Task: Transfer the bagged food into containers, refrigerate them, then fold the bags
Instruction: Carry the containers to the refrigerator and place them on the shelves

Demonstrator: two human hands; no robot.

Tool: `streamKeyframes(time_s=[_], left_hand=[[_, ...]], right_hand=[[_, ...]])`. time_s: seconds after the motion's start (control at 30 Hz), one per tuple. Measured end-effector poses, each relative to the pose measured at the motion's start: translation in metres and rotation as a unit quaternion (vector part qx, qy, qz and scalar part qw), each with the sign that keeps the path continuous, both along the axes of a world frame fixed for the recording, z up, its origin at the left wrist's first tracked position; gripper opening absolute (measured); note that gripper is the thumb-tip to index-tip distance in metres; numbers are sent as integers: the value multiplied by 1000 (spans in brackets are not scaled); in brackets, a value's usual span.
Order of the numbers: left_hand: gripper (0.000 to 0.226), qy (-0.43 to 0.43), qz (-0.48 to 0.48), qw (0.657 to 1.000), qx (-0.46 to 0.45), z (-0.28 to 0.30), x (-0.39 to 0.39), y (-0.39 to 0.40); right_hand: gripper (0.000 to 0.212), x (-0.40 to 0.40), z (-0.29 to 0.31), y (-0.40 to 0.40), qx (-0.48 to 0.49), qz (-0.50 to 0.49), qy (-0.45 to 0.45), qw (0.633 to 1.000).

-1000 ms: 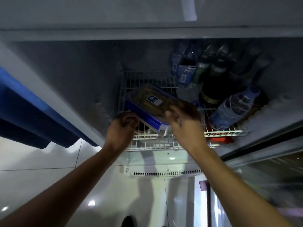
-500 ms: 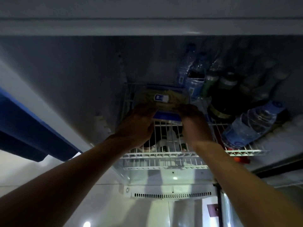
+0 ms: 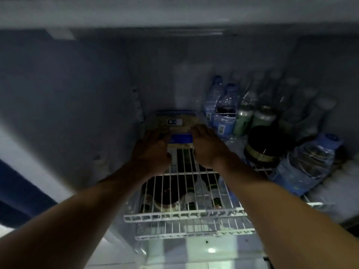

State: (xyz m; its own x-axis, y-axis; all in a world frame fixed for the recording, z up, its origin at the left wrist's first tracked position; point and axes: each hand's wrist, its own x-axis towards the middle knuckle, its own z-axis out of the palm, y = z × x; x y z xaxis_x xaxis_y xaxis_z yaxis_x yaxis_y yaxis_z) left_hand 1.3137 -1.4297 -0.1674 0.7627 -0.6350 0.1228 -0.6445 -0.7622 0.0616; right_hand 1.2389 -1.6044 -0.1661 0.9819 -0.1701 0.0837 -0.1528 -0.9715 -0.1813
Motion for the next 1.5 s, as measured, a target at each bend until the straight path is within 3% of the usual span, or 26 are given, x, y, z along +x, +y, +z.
streamKeyframes(time_s=[0.23, 0.37, 0.5, 0.63, 0.77, 0.87, 1.0, 1.27, 1.5], left_hand=[[62, 16, 9, 999, 48, 21, -7, -2], [53, 17, 2, 999, 31, 39, -30, 4], [54, 56, 2, 998, 8, 66, -74, 19], [46, 150, 19, 988, -30, 103, -127, 55], [22, 154, 20, 985, -74, 135, -186, 106], [26, 167, 60, 981, -84, 148, -218, 157], [29, 146, 164, 971, -91, 167, -242, 241], [38, 129, 359, 915, -132, 195, -325, 454], [40, 111, 495, 845, -171, 203, -456, 650]], right_hand=[[64, -10, 18, -5, 9, -7, 8, 1000], [46, -37, 23, 2, 2, -23, 10, 1000], [60, -77, 45, 29, 56, -28, 22, 998], [55, -120, 90, 68, 87, -1, 107, 990], [44, -159, 135, 108, 101, 25, 80, 991], [40, -178, 153, 150, 122, 63, 87, 987], [36, -185, 163, 222, 119, 134, 100, 979], [50, -204, 198, 439, 114, 281, 120, 945], [44, -281, 212, 661, 102, 442, 156, 877]])
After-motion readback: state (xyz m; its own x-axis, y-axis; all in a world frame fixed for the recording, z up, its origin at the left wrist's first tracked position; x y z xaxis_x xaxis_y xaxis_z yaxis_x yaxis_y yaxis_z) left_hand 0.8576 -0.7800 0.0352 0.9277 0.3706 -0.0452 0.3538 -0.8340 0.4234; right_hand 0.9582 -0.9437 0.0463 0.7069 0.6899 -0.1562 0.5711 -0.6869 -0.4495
